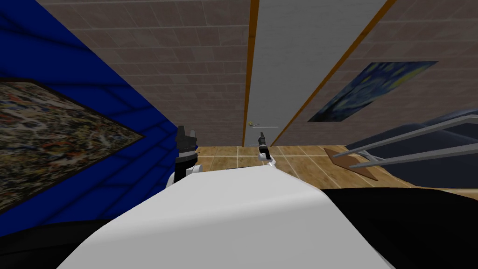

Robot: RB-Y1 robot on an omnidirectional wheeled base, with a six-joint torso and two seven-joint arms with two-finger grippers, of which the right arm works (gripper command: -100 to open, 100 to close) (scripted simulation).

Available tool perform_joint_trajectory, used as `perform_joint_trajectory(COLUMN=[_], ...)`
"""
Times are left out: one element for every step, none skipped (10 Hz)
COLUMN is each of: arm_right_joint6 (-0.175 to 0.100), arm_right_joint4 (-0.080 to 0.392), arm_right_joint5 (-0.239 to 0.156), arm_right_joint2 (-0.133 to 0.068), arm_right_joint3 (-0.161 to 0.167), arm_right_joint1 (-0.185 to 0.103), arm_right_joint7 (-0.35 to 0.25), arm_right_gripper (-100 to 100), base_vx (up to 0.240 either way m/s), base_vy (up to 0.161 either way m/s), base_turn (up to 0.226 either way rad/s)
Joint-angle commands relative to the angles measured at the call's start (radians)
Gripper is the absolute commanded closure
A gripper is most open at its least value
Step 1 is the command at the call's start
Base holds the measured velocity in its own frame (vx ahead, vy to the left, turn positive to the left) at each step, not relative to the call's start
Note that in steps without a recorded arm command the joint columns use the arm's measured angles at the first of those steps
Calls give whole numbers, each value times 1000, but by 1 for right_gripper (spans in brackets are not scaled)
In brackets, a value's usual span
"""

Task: Pull the door open

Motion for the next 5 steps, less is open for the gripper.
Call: perform_joint_trajectory(arm_right_joint6=[-3,-4,-5,-5,-5], arm_right_joint4=[45,74,104,110,142], arm_right_joint5=[-10,-19,-27,-27,-36], arm_right_joint2=[-4,-8,-12,-12,-15], arm_right_joint3=[-1,-2,-3,-3,-4], arm_right_joint1=[-20,-34,-49,-49,-64], arm_right_joint7=[1,2,3,3,3], arm_right_gripper=[-100,-100,-100,-100,-100], base_vx=[49,71,89,62,51], base_vy=[-19,-24,-23,-20,-20], base_turn=[63,108,126,26,57])
